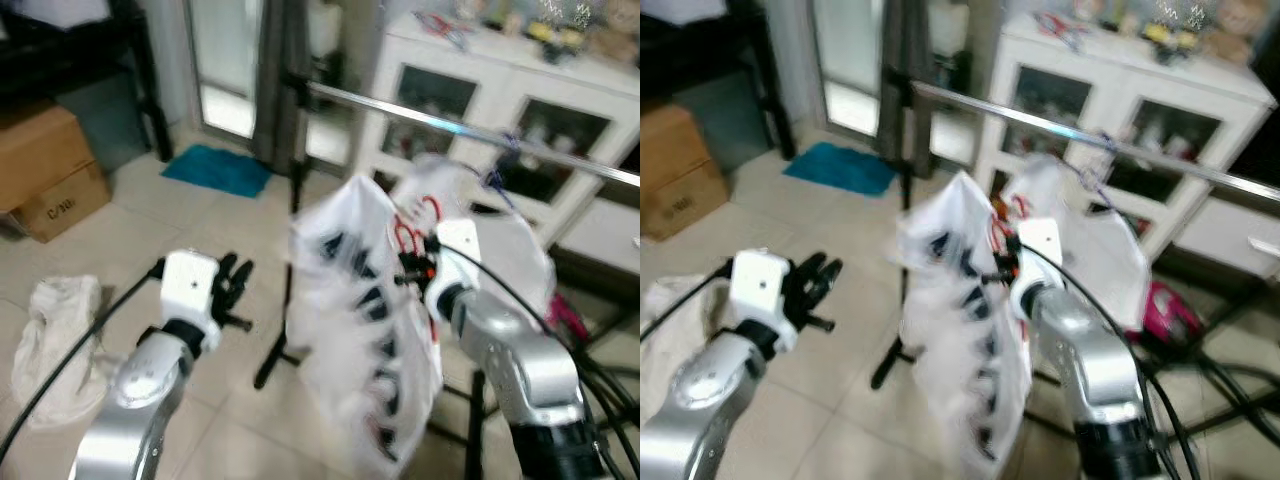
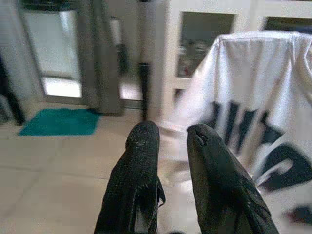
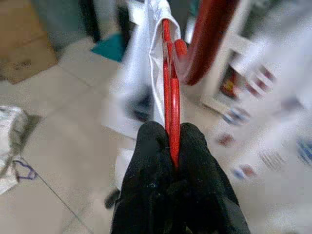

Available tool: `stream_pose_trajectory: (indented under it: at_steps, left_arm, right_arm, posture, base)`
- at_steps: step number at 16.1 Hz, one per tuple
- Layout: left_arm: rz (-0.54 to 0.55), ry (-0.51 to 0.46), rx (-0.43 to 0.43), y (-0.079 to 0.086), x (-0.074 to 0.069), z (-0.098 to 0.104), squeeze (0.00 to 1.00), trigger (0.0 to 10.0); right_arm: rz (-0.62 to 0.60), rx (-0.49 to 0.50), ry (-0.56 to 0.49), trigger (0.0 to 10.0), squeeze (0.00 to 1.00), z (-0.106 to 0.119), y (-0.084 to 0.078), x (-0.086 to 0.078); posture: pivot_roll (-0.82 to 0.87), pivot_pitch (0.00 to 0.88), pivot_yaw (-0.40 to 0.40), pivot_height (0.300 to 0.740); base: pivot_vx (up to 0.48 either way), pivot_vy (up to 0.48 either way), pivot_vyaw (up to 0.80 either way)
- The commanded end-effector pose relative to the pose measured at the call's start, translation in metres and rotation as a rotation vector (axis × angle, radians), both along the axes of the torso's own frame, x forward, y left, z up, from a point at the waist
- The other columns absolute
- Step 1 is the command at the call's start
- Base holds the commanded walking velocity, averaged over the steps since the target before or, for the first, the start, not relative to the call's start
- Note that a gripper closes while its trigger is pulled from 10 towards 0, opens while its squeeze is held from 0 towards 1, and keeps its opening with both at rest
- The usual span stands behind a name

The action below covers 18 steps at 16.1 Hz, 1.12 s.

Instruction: Hang hanger

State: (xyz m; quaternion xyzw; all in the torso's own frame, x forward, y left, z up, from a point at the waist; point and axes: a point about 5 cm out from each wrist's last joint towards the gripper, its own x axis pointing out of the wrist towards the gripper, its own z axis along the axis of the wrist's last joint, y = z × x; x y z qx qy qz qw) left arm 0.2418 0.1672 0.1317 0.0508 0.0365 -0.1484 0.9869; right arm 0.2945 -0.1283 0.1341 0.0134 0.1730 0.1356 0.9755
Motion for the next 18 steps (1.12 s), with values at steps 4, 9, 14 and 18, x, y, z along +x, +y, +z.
stream_pose_trajectory:
  at_steps: [4, 9, 14, 18]
  left_arm:
    - [-0.049, -0.013, 0.016, -0.008, 0.005, 0.003, 0.0, 10.0]
    - [-0.192, -0.035, -0.032, -0.02, -0.003, 0.011, 0.0, 10.0]
    - [-0.287, -0.038, -0.009, -0.028, 0.003, 0.02, 0.0, 10.0]
    - [-0.349, -0.039, -0.007, -0.031, 0.008, 0.025, 0.0, 10.0]
  right_arm:
    - [-0.053, 0.0, -0.022, 10.0, 0.0, 0.013, -0.006, 0.007]
    - [-0.076, -0.035, -0.076, 10.0, 0.0, 0.036, -0.005, 0.022]
    - [-0.131, -0.073, -0.063, 10.0, 0.0, 0.04, -0.014, 0.048]
    - [-0.165, -0.059, -0.027, 10.0, 0.0, 0.042, -0.015, 0.083]
  posture:
    - [0.11, 0.026, -0.116, 0.74]
    - [0.12, 0.013, -0.11, 0.74]
    - [0.12, 0.0, -0.094, 0.74]
    - [0.13, 0.0, -0.087, 0.74]
  base:
    - [0.468, 0.0, 0.0]
    - [0.075, 0.0, 0.0]
    - [0.0, 0.0, 0.0]
    - [0.0, 0.0, 0.0]
